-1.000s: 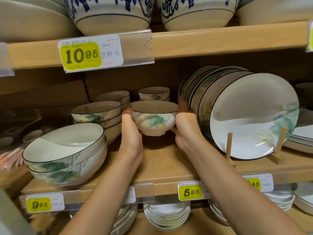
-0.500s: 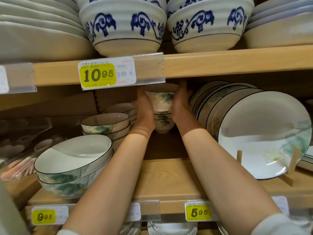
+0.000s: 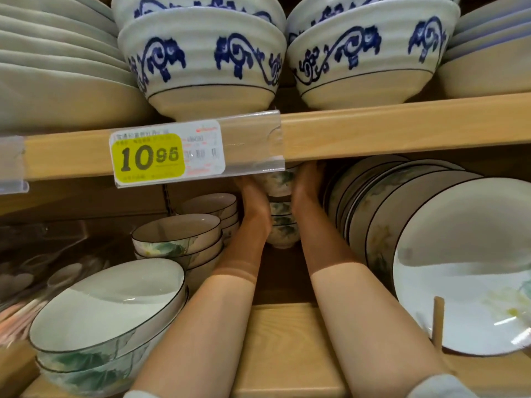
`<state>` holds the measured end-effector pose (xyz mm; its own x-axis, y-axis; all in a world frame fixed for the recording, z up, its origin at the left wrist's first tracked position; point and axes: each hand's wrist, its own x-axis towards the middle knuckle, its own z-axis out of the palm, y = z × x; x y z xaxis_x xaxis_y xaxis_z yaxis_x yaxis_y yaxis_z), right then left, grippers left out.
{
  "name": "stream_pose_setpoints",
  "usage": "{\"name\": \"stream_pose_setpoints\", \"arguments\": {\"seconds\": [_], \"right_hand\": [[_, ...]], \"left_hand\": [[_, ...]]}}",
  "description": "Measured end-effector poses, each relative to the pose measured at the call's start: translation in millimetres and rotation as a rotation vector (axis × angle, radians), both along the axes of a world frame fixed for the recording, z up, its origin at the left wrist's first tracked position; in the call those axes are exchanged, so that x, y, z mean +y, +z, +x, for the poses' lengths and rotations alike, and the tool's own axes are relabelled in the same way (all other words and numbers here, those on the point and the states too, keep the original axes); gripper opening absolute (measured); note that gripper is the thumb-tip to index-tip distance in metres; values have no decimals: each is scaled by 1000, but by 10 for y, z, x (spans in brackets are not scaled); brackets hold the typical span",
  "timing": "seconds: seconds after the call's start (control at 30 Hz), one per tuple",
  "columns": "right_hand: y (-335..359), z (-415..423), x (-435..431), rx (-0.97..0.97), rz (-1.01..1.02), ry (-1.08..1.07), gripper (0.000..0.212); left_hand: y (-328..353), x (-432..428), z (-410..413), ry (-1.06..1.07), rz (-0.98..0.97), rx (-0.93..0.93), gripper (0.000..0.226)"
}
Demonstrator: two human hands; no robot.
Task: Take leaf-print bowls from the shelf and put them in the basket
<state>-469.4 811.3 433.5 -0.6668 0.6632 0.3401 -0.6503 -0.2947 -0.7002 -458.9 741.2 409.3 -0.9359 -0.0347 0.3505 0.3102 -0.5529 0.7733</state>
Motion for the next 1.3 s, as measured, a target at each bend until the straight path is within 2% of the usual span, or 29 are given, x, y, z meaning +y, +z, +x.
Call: {"name": "stream_pose_setpoints", "arguments": {"seconds": [0.17, 0.4, 0.63, 0.83, 1.3], "right_hand": [[-105, -139, 45, -108, 136, -50, 45], [-311, -255, 52, -385, 259, -2, 54], [-418, -305, 57, -416, 245, 74, 59], [-446, -307, 61, -412, 243, 95, 58], [-583, -372, 57, -382, 323, -33, 49]], "left_hand": [[-104, 2, -249, 55, -63, -6, 55], [-275, 15, -466, 114, -193, -161, 65], [-327, -2, -536, 51, -182, -170, 62], [-417, 23, -548, 90, -199, -162, 59], [-461, 68, -534, 144, -241, -132, 52]]}}
